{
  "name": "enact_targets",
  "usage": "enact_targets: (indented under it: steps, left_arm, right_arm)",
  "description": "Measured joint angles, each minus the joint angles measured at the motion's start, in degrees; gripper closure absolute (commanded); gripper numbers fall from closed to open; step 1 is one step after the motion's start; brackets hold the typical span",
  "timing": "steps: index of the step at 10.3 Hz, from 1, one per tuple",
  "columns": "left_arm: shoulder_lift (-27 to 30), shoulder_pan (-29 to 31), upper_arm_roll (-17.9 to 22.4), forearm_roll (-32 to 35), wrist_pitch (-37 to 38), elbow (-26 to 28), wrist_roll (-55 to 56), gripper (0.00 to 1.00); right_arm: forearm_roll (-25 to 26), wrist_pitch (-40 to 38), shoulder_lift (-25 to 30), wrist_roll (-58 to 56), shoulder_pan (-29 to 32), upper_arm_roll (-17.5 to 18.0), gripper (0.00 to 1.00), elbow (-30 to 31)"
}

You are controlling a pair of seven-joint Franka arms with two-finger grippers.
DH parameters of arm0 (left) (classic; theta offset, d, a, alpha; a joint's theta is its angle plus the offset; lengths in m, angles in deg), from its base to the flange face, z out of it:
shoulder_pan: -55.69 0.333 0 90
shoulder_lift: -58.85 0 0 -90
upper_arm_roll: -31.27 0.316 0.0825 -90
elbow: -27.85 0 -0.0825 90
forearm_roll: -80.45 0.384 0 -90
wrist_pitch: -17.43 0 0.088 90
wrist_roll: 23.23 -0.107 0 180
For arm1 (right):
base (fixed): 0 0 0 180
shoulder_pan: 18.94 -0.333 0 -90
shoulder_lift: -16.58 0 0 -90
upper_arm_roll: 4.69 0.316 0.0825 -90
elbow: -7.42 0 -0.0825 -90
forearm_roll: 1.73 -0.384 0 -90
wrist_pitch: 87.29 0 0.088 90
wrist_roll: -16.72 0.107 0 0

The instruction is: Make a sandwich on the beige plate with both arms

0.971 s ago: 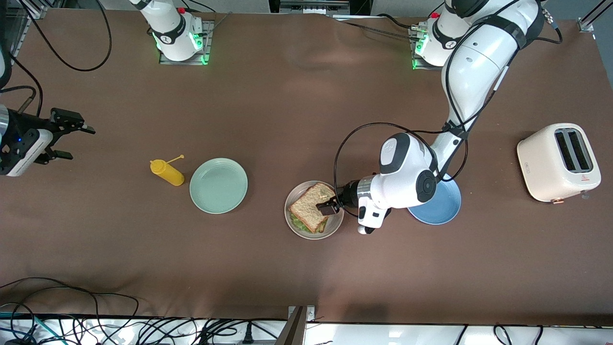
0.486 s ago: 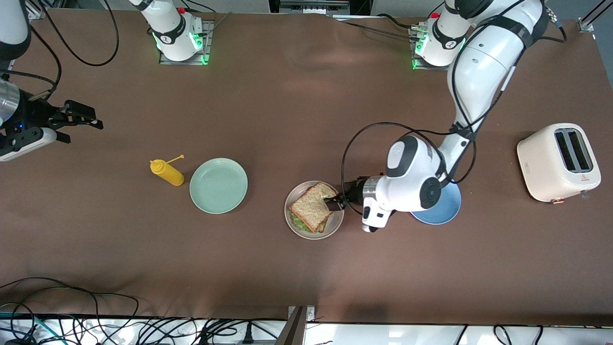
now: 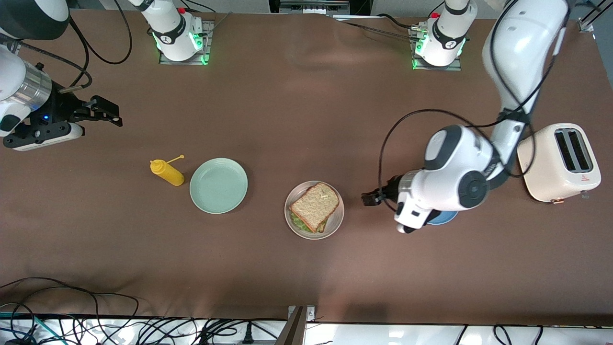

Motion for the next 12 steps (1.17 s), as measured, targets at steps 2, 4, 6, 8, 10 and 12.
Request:
enact_targets:
  steps: [2, 4, 6, 8, 10, 12]
  left_arm:
    - [6.2, 4.5, 0.1, 0.0, 7.5, -0.1, -5.1, 0.0]
    - [12.0, 8.3, 0.1, 1.2, 12.6, -0.1, -6.6, 0.0]
    - [15.8, 10.0, 0.1, 6.0, 14.4, 0.0, -6.8, 0.0]
    - [17.3, 11.0, 0.2, 10.0, 14.6, 0.0, -8.4, 0.0]
    - [18.1, 14.1, 0.2, 10.9, 14.6, -0.1, -17.9, 0.0]
    - [19.0, 17.2, 0.2, 10.9, 14.6, -0.1, -25.7, 0.0]
  right_arm:
    - [0.1, 0.1, 0.1, 0.9, -1.1, -0.3, 0.0, -1.1]
    - [0.1, -0.1, 0.3, 0.9, -3.1, -3.1, 0.0, -2.7]
    - [0.1, -1.5, 0.4, 0.9, -3.7, -4.3, 0.0, -2.8]
    - [0.1, -2.2, 1.0, 1.1, -3.8, -4.5, 0.0, -2.7]
    - [0.1, -2.3, 1.7, 1.5, -4.2, -4.4, 0.0, -2.6]
    - [0.1, -2.3, 1.8, 2.0, -4.4, -4.4, 0.0, -2.6]
